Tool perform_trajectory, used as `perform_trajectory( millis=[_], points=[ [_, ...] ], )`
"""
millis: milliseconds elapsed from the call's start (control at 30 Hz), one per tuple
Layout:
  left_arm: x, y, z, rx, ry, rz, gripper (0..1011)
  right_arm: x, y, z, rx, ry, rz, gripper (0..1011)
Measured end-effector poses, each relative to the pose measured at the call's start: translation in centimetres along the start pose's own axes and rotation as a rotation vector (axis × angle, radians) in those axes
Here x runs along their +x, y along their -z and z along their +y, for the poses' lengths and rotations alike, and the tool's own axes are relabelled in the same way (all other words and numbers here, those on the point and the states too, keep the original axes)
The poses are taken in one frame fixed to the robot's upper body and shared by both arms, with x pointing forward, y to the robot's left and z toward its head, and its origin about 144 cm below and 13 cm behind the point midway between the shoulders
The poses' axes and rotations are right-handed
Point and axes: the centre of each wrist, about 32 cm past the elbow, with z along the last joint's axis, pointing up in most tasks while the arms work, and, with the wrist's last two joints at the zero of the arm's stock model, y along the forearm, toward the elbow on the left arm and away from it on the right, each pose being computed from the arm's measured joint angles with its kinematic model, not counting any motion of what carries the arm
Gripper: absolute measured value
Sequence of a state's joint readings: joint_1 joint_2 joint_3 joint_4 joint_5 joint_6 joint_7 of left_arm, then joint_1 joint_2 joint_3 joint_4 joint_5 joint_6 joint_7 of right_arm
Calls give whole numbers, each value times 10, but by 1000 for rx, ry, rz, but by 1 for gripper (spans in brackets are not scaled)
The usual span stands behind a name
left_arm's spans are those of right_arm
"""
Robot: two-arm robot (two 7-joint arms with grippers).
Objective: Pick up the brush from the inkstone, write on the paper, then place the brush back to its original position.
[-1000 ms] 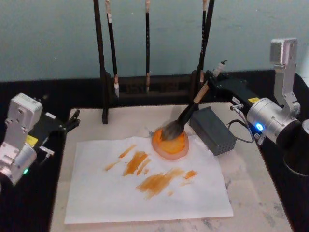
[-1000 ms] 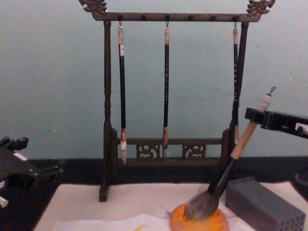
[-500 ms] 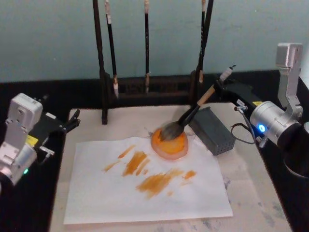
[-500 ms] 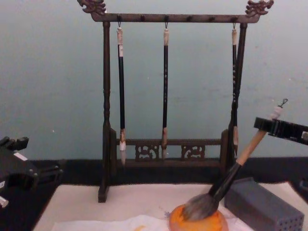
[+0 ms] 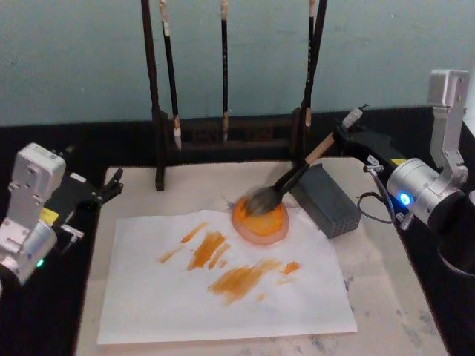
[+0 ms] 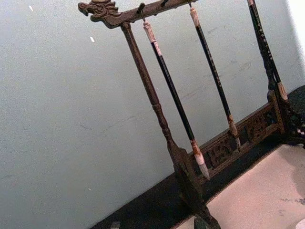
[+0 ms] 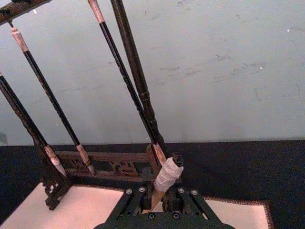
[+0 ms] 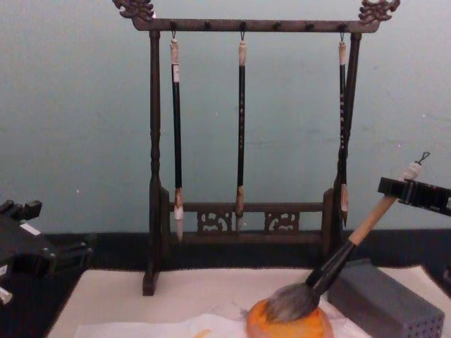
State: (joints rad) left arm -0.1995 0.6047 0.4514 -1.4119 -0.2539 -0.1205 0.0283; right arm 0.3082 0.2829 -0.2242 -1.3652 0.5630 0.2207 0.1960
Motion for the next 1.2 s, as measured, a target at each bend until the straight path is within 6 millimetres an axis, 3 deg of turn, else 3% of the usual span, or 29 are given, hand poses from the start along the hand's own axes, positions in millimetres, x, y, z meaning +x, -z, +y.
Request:
perform_trajectory(
  millis=[567,1033,1200],
  points=[
    [0,0,0,0,0,0,1001,0,1,0,-7,0,-1,214],
    [0,0,0,0,0,0,1001,0,2,0,-17,-2,-1,616],
    [0,0,0,0,0,0,1001,0,2,0,-12,-3,-2,815]
  ],
)
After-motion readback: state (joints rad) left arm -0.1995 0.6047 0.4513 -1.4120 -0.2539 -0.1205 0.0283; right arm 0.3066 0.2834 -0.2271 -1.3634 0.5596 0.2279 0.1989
